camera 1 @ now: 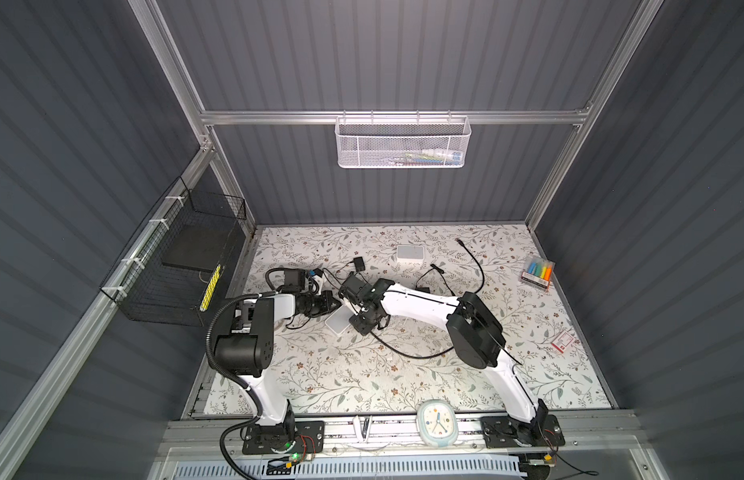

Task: Insert the plug into the switch port
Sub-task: 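Push the plug into the switch port with the right gripper while left holds switch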

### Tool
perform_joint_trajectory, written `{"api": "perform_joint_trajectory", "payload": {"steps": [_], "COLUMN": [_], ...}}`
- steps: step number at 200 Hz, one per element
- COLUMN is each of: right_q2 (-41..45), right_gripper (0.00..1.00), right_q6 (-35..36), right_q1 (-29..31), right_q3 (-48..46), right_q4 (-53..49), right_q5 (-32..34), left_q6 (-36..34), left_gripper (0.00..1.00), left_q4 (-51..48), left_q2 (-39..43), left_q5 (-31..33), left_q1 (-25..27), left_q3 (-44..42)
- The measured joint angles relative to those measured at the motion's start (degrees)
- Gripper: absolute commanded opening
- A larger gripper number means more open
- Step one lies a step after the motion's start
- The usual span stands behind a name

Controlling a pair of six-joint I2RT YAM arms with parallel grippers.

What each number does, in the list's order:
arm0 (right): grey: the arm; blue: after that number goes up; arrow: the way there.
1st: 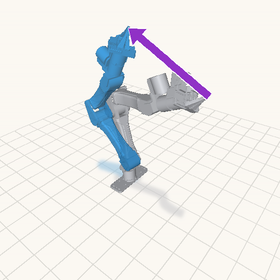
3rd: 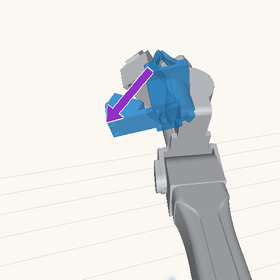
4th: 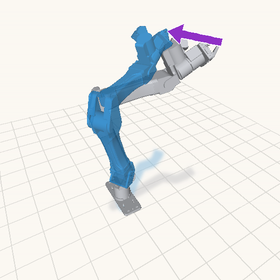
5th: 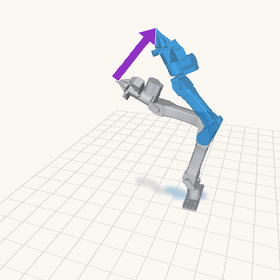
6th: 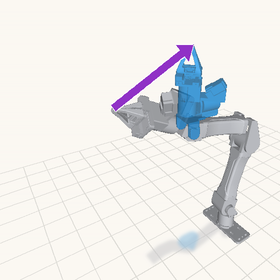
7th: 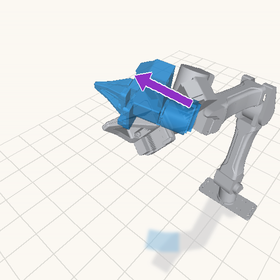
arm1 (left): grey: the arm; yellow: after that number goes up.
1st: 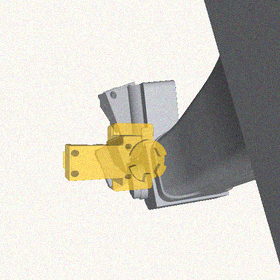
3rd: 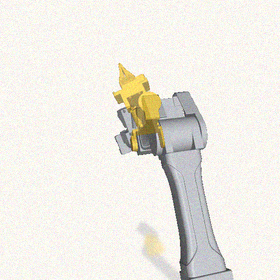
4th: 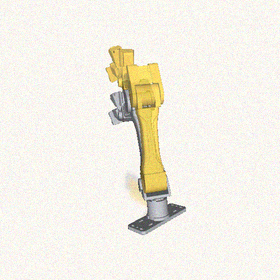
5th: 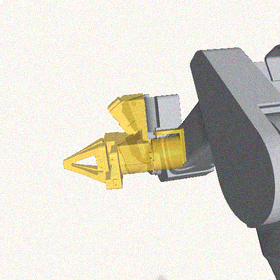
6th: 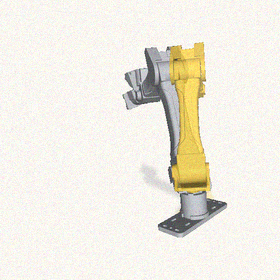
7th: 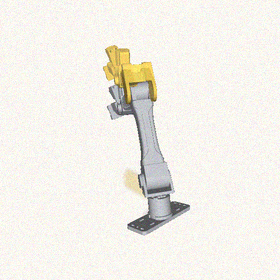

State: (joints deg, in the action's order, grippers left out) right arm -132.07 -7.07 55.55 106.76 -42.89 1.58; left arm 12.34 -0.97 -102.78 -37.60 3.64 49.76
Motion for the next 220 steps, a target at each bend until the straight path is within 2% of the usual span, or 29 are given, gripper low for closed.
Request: {"api": "perform_joint_trajectory", "payload": {"steps": [220], "right_q2": [-1.5], "right_gripper": [0.0], "right_q6": [-1.5], "right_q1": [0.0], "right_q3": [3.2], "right_q4": [-2.4], "right_q5": [0.3], "left_q6": [0.4], "left_gripper": [0.0], "left_q4": [5.2], "left_q2": [0.0], "left_q5": [-0.1], "left_q1": [0.8], "left_q3": [-1.5]}}
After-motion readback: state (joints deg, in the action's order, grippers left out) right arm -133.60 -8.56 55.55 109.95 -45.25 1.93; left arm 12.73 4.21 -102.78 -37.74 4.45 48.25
